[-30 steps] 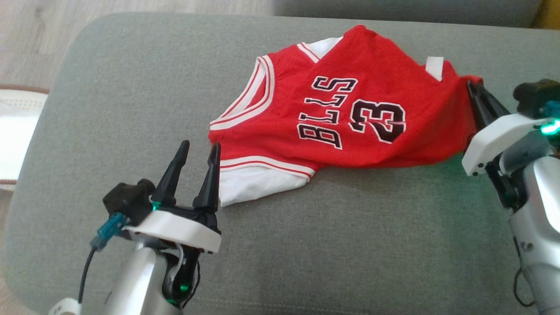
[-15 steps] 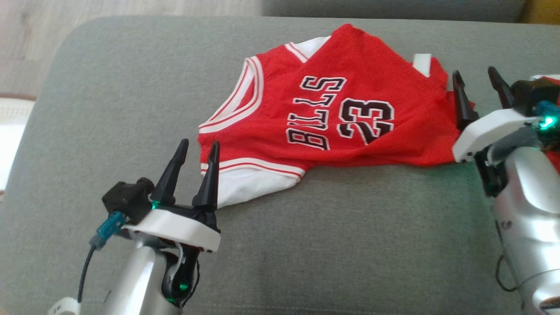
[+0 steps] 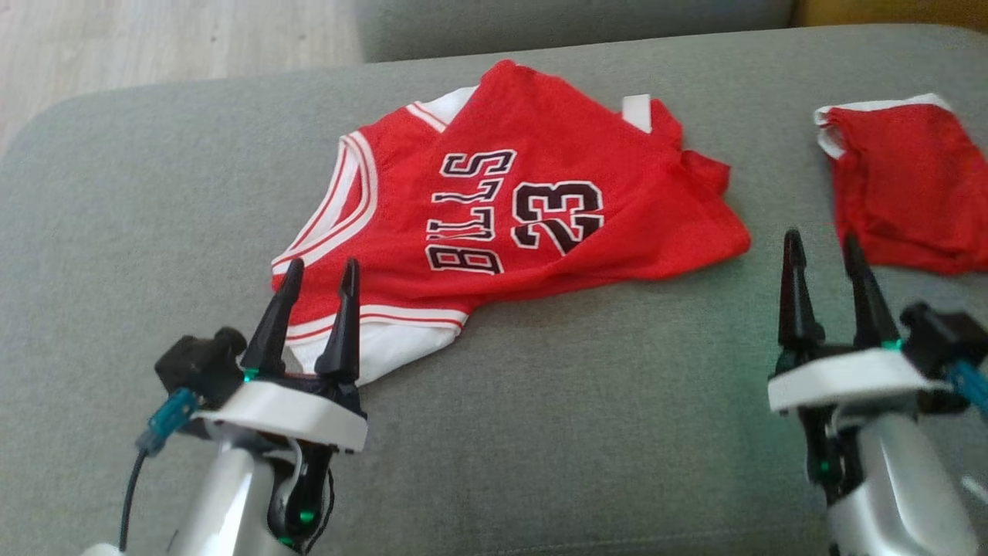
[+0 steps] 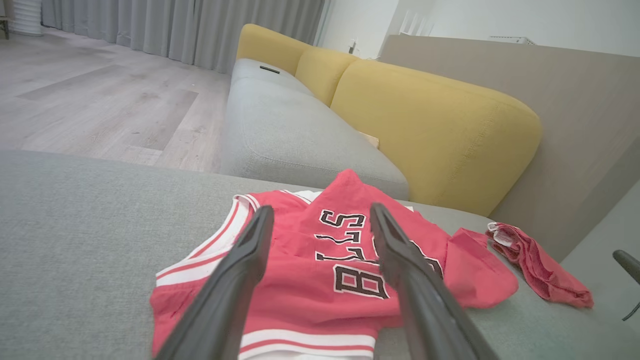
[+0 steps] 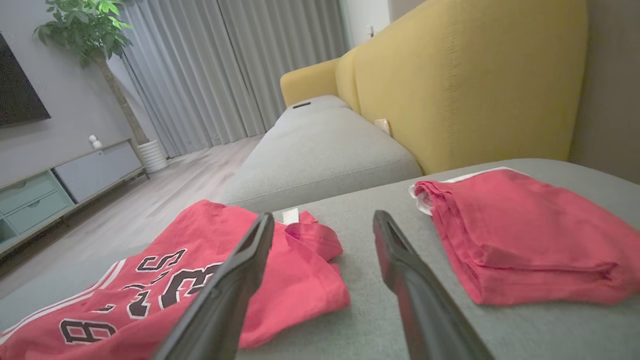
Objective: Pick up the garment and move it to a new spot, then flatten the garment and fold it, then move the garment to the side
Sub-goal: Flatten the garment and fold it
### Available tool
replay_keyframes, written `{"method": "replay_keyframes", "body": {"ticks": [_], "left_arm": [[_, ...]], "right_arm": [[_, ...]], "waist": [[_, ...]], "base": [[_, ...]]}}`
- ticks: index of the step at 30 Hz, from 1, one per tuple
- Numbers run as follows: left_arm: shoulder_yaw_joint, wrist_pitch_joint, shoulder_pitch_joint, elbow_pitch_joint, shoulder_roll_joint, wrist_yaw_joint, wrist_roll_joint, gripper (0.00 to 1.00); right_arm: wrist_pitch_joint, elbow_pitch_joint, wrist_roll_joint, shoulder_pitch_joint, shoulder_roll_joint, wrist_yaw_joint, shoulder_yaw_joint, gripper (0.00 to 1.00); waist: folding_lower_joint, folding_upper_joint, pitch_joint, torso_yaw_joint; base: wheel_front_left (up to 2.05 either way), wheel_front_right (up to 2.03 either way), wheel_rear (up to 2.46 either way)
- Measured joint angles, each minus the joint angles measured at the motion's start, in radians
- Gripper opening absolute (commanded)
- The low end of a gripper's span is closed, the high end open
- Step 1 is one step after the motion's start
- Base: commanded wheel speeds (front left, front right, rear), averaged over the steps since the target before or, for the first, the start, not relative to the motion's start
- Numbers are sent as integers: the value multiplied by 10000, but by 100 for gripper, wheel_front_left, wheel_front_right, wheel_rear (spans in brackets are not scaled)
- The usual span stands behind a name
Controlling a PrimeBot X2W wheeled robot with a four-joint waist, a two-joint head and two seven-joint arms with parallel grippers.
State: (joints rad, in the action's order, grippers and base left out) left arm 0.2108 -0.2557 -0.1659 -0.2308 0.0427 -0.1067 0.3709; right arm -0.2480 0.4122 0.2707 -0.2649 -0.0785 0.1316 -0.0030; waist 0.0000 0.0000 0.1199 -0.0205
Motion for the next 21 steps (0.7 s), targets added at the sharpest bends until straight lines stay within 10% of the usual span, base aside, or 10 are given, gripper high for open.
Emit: {"method": "replay_keyframes", "body": {"ticks": [21], "left_arm": [[-8,0,701,-1918,4,199,-472,100]], "right_arm": [[19,-949,355,1339,305,0,-29,100]], "waist": [[0,0,-432,57]], "base": [[0,0,0]]}}
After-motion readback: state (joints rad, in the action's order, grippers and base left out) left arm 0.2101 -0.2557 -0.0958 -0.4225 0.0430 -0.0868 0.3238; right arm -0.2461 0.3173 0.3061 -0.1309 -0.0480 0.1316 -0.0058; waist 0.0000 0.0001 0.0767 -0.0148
